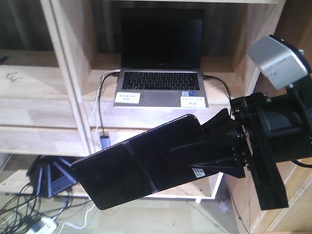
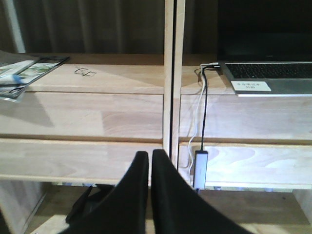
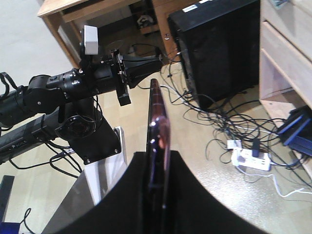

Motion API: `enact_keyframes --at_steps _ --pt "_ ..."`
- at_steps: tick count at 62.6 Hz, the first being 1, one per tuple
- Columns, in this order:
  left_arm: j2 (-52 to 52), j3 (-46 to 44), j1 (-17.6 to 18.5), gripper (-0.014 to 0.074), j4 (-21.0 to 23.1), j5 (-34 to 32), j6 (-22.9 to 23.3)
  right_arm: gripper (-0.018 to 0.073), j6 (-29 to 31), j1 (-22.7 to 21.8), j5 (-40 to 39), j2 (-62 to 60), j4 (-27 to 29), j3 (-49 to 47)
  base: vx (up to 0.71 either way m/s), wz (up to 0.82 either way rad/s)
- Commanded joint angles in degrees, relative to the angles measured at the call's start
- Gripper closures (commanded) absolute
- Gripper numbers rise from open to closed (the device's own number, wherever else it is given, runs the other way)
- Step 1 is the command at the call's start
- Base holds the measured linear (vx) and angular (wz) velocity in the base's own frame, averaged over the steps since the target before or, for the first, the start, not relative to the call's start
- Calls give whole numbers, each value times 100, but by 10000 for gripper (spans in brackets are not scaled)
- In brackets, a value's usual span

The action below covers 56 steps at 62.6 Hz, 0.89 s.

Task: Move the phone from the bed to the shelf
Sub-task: 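Keep the phone raised in the right gripper while driving to the wooden shelf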

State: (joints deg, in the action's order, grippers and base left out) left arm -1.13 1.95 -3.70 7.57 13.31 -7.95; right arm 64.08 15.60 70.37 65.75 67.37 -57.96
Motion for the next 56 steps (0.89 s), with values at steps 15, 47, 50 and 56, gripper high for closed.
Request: enact_keyframes --at_steps 15,47,50,56 --pt "-38 14 -6 596 36 -421 22 561 17 -1 345 -116 543 -153 21 -10" --pt "-38 14 -6 596 36 -421 22 561 17 -1 345 -116 543 -153 18 0" --pt "-38 14 -6 596 36 -421 22 561 17 -1 345 -116 543 -153 16 1" --pt "-38 14 -6 596 36 -421 22 561 17 -1 353 -116 543 -153 16 0"
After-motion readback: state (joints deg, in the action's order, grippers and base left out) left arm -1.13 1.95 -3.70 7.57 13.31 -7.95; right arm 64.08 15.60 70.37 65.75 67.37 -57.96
